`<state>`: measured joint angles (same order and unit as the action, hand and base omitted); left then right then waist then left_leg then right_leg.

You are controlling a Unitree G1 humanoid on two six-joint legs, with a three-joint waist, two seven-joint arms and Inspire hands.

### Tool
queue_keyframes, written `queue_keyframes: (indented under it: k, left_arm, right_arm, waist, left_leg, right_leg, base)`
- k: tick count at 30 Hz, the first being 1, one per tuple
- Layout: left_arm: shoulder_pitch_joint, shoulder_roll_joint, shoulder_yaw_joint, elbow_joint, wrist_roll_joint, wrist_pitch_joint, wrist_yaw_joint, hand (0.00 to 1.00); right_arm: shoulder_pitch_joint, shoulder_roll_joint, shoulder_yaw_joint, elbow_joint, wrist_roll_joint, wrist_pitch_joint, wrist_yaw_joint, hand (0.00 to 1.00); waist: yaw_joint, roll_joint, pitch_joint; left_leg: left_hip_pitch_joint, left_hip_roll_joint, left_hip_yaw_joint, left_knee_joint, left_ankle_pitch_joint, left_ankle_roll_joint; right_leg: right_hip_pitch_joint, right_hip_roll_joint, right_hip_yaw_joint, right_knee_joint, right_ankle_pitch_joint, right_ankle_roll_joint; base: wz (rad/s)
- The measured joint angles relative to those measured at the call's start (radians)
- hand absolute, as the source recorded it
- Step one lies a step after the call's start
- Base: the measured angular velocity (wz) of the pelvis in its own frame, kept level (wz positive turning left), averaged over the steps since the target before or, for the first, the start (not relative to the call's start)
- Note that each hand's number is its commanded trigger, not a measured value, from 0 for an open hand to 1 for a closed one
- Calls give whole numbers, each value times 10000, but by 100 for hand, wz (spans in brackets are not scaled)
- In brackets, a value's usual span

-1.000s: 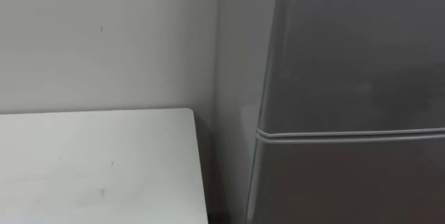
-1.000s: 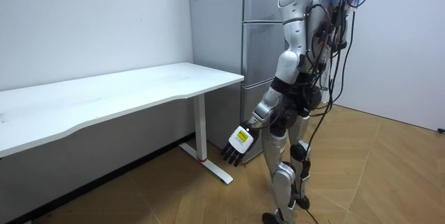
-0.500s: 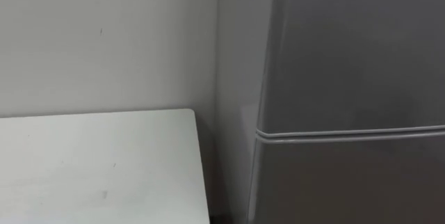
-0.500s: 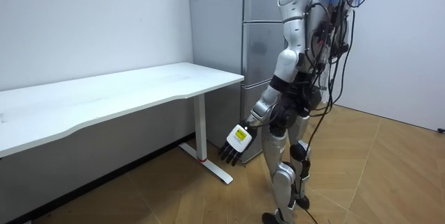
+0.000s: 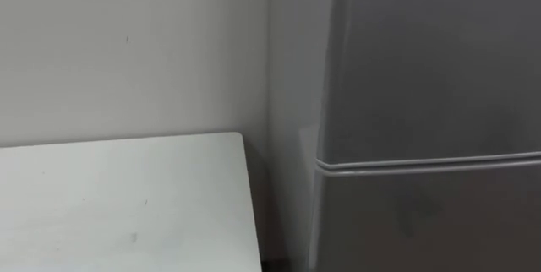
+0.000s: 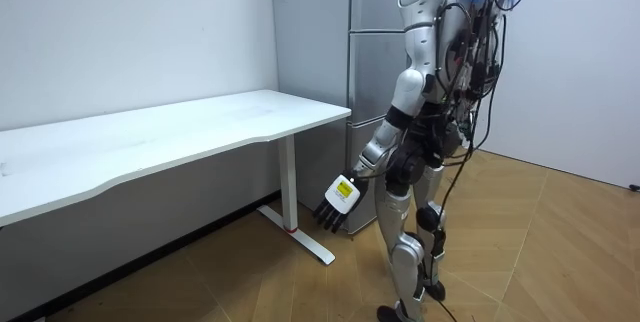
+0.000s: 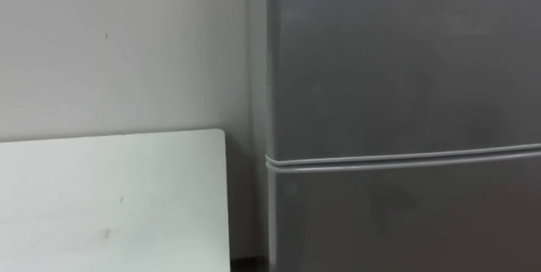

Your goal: Put the bottle in the upper fridge

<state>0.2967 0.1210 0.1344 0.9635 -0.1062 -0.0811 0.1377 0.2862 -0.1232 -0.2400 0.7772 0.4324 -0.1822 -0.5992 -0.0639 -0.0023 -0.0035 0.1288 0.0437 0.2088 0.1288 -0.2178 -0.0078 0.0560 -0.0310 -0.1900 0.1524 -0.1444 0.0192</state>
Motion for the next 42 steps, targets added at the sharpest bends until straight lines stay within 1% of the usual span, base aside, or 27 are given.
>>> queue_keyframes:
  k: [2, 4, 5, 6, 8, 9, 10, 12, 15, 16, 19, 22, 25, 29, 31, 33, 38, 42]
  left_arm:
    - [-39, -39, -38, 54, -12, -45, -20, 0]
    - [-164, -78, -284, 74, -8, -80, -194, 0]
    - [-167, -77, -354, 87, -8, -81, -242, 0]
    - [-185, -80, -440, 99, -8, -88, -350, 0]
    - [-299, -94, -625, 237, -9, -131, -406, 0]
    - [-405, -166, -635, 388, -1, -144, -422, 0]
    - [-425, -227, -640, 448, 3, -144, -423, 0]
    - [-430, -245, -729, 509, 2, -145, -422, 0]
    - [-471, -241, -812, 519, 11, -145, -440, 0]
    - [-496, -241, -868, 519, 20, -144, -436, 0]
    - [-523, -237, -1041, 520, 20, -145, -419, 0]
    - [-584, -233, -1186, 518, 20, -144, -441, 0]
    - [-695, -236, -1289, 520, 27, -144, -556, 0]
    - [-733, -211, -1394, 593, 2, -165, -594, 0]
    - [-757, -212, -1416, 735, 1, -297, -594, 0]
    - [-770, -208, -1458, 791, -1, -345, -593, 0]
    - [-778, -197, -1512, 868, -1, -409, -594, 0]
    - [-917, -198, -1508, 1050, 3, -421, -593, 0]
  right_arm:
    - [-12, 12, 482, 313, -131, 5, 409, 0]
    - [-44, 25, 1054, 387, -709, 45, 918, 0]
    - [-87, 26, 1190, 429, -891, 45, 1052, 0]
    - [-240, 24, 1464, 627, -1211, 44, 1328, 0]
    - [-496, 24, 1841, 1071, -1689, 43, 1794, 0]
    - [-681, 25, 2062, 1339, -1930, 59, 2104, 0]
    - [-898, 25, 2264, 1586, -2148, 68, 2420, 0]
    - [-1059, 23, 2536, 1711, -2474, 85, 2873, 0]
    - [-1142, 26, 2836, 1714, -2574, 91, 3622, 0]
    - [-1156, 25, 2992, 1717, -2572, 93, 3868, 0]
    - [-1162, 43, 3189, 1750, -2584, 93, 4487, 0]
    - [-1165, 43, 3358, 1911, -2592, 118, 4933, 0]
    - [-1183, 62, 3385, 2001, -2495, 314, 5321, 0]
    - [-1219, 76, 3394, 2382, -2325, 312, 5613, 0]
    - [-1286, 89, 3395, 2718, -2271, 312, 5757, 0]
    - [-1272, 90, 3456, 2826, -2226, 311, 5839, 0]
    - [-1286, 108, 3597, 3170, -2024, 312, 6060, 0]
    - [-1287, 107, 3595, 3241, -1967, 316, 6184, 0]
  waist:
    - [107, 10, 7]
    - [212, 19, 19]
    - [247, 17, 23]
    - [294, 30, 44]
    - [403, 10, 53]
    - [487, 7, 57]
    - [504, 9, 55]
    - [507, 15, 55]
    - [497, 10, 38]
    - [505, 25, 45]
    - [477, 65, 80]
    - [468, 31, 109]
    - [504, -34, 134]
    - [518, -87, 120]
    - [524, -101, 111]
    - [524, -112, 110]
    - [551, -142, 111]
    - [600, -138, 111]
  left_leg:
    - [13, 4, 66, 2, 0, 0]
    - [12, -15, 74, 2, -1, 1]
    - [20, -16, 76, 2, -1, 1]
    - [41, -15, 82, 11, -3, 4]
    - [51, -9, 77, 21, -11, 12]
    - [29, -7, 66, 18, -14, 15]
    - [3, -7, 49, 14, -15, 18]
    - [-40, -8, -13, 18, -15, 18]
    - [-124, -13, -170, 69, -14, 18]
    - [-122, -13, -179, 72, -12, 17]
    - [-114, -18, -183, 74, -11, 17]
    - [-113, -19, -207, 77, -11, 17]
    - [-135, -26, -210, 78, -12, 17]
    - [-122, -30, -231, 75, -12, 16]
    - [-120, -30, -238, 75, -12, 16]
    - [-115, -30, -238, 75, -12, 16]
    - [-85, -31, -238, 76, -12, 16]
    - [13, -31, -238, 75, -12, 16]
  right_leg:
    - [-16, 4, 44, 12, -4, -5]
    - [-48, -10, 42, 12, -11, 6]
    - [-51, -7, 90, 7, -11, 7]
    - [-51, -4, 114, 3, -12, 8]
    - [-48, -7, 91, -2, -19, 15]
    - [-42, -5, 59, 6, -17, 14]
    - [-29, -6, 17, 8, -10, 15]
    - [-21, -8, -40, 7, -10, 14]
    - [-12, -30, -160, -7, -10, 13]
    - [-1, -30, -172, -9, -10, 13]
    - [26, -42, -248, -12, -10, 13]
    - [53, -51, -308, -23, -17, 11]
    - [41, -60, -319, -29, -49, 18]
    - [54, -63, -312, -25, -80, 23]
    - [62, -62, -317, -27, -80, 23]
    - [74, -61, -315, -37, -81, 23]
    - [114, -61, -318, -56, -82, 24]
    - [202, -60, -317, -54, -83, 24]
  base:
    - [-8]
    - [0]
    - [0]
    - [0]
    - [2]
    - [4]
    - [5]
    - [9]
    - [13]
    - [8]
    - [0]
    - [2]
    - [1]
    - [0]
    - [0]
    - [0]
    - [0]
    - [0]
